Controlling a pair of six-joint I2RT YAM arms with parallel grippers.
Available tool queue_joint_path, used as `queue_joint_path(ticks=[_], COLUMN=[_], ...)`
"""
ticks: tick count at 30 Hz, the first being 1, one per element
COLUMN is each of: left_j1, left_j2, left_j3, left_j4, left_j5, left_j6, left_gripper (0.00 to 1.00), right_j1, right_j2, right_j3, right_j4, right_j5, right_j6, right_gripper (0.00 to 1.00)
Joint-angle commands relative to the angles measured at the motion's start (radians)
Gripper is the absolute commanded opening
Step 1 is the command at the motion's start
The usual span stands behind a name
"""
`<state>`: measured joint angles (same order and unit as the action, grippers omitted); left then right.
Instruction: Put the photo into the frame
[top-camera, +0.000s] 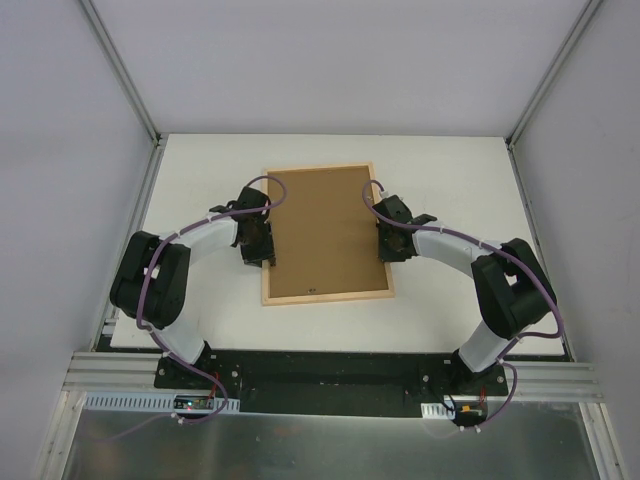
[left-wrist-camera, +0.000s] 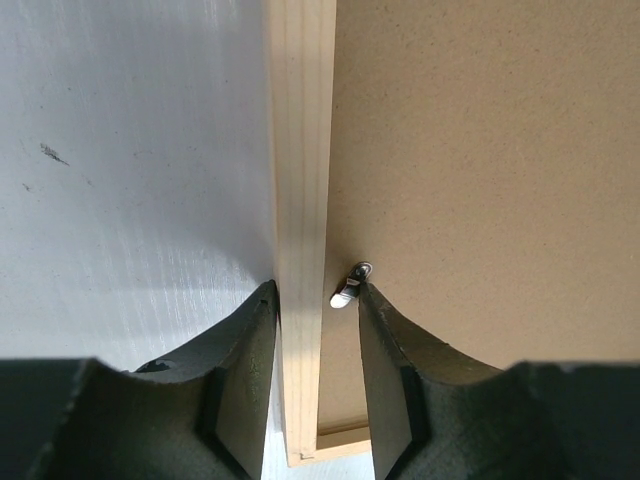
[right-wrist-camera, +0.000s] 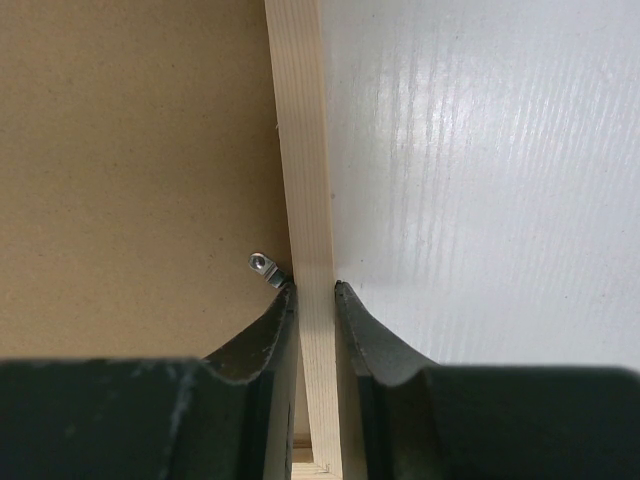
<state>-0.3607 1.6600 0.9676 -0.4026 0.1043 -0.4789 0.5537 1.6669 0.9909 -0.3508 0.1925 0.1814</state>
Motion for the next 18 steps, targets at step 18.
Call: queue_joint_path(ticks=[18], left_j1=[-0.006], left_j2=[0.044], left_j3=[-0.059], left_j4=[-0.067], left_j5=[-0.121], left_j6=[-0.058], left_gripper=[0.00], right_j1=[-0.005], right_j2=[0.028], right_j3=[0.005], right_j4=[-0.010], right_j5=[-0.028], right_j6=[0.000], right_gripper=[0.00])
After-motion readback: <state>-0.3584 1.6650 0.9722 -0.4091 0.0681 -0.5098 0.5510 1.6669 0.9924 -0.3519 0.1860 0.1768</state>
